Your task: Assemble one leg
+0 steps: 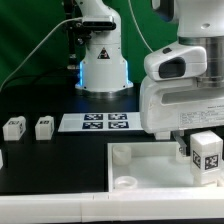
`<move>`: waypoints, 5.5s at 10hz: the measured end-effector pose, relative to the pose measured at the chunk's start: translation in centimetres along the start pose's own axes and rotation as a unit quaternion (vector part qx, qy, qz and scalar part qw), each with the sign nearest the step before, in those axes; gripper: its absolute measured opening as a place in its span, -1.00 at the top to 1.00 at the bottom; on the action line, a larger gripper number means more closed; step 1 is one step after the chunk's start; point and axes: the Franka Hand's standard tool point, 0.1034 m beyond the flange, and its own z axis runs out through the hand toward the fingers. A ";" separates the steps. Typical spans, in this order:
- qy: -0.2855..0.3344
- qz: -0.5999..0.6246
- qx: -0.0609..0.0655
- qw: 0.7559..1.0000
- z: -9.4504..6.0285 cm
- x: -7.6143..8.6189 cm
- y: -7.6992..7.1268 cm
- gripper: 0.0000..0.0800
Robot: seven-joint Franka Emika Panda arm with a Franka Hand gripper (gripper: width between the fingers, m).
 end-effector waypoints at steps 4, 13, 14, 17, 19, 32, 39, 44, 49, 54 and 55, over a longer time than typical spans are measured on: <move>0.004 -0.013 -0.004 1.000 0.3 0.6 3.3 -0.62; 0.008 0.083 0.000 0.997 -0.3 0.9 1.3 -0.09; 0.004 0.140 0.000 0.990 -0.2 0.7 1.3 0.28; 0.007 0.267 0.006 0.964 -0.1 0.7 1.0 0.28; 0.021 0.382 0.026 0.924 0.2 0.3 0.4 0.28; 0.020 0.492 0.058 0.869 -0.4 0.7 0.3 -0.61; 0.056 0.059 0.001 0.997 -0.8 1.7 0.4 -0.62; 0.060 -0.114 -0.017 0.991 -0.8 2.5 1.1 -0.62; 0.062 0.017 -0.007 0.998 -0.8 2.5 1.3 0.27; 0.062 0.265 0.013 0.962 -0.8 2.6 2.2 0.27; 0.057 0.350 0.023 0.935 -0.8 2.4 2.5 0.26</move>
Offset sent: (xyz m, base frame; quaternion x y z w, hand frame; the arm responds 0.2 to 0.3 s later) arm 0.0140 -0.0221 0.0006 -0.0030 0.0043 -0.0262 0.9996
